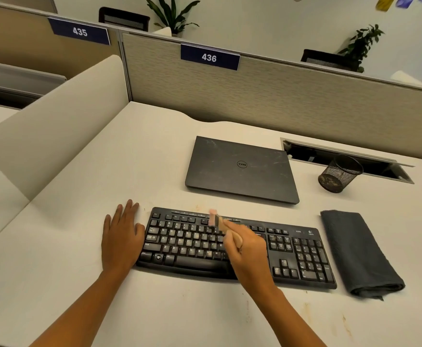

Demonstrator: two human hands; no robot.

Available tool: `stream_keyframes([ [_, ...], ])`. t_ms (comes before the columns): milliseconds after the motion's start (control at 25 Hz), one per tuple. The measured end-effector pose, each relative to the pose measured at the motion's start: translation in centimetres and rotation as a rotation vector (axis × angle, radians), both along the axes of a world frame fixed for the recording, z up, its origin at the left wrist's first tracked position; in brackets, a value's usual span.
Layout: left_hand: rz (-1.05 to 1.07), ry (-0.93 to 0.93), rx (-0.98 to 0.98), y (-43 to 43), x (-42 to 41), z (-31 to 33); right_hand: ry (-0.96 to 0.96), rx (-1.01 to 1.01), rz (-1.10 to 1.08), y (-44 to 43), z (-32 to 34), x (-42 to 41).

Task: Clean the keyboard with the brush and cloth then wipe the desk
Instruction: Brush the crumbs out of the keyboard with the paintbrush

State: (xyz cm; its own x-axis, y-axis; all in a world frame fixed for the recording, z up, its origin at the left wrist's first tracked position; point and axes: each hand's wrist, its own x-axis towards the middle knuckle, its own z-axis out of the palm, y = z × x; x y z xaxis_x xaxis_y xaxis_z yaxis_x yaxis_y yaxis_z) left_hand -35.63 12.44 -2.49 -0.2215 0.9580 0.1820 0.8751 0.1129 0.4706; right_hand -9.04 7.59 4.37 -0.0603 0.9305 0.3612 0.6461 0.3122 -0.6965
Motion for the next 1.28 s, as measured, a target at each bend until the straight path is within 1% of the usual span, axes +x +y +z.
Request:
stream_keyframes([
  [80,0.002,-0.001,0.0,0.0,0.0,0.1,-0.036,-0.016,0.041,-0.4,-0.1,-0.7],
  [160,0.001,0.006,-0.001,0.0,0.0,0.0,-0.05,-0.005,0.036,0.4,-0.4,-1.0],
  [280,-0.002,0.006,-0.002,0.1,-0.1,0.0,-0.006,-0.014,0.004,0.9,-0.3,-0.9],
  [440,0.0,0.008,0.0,0.1,0.0,-0.1,0.023,0.0,0.01,-0.5,-0.4,-1.0],
  [640,0.0,0.0,-0.005,0.0,0.0,0.0,0.006,-0.006,-0.024,1.6,-0.7,-0.7],
  [720,0.0,-0.001,-0.003,0.0,0.0,0.0,0.047,0.001,-0.034,1.4,-0.7,-0.3],
  [800,0.0,0.004,-0.004,0.0,0.0,0.0,0.059,0.024,0.005,0.4,-0.7,-0.4],
  [920,0.0,0.008,-0.004,0.1,0.0,0.1,0.01,-0.007,0.09,-0.2,-0.9,-1.6],
  [1080,0.004,0.005,-0.003,0.0,0.0,0.0,0.014,-0.027,0.068,1.5,-1.0,-2.3],
  [1200,0.007,-0.003,0.0,0.0,0.1,0.0,0.034,-0.008,0.069,0.6,-0.7,-2.2],
  [1280,0.009,-0.008,0.001,0.1,0.0,0.0,0.005,-0.015,0.109,-0.1,-0.5,-2.6],
])
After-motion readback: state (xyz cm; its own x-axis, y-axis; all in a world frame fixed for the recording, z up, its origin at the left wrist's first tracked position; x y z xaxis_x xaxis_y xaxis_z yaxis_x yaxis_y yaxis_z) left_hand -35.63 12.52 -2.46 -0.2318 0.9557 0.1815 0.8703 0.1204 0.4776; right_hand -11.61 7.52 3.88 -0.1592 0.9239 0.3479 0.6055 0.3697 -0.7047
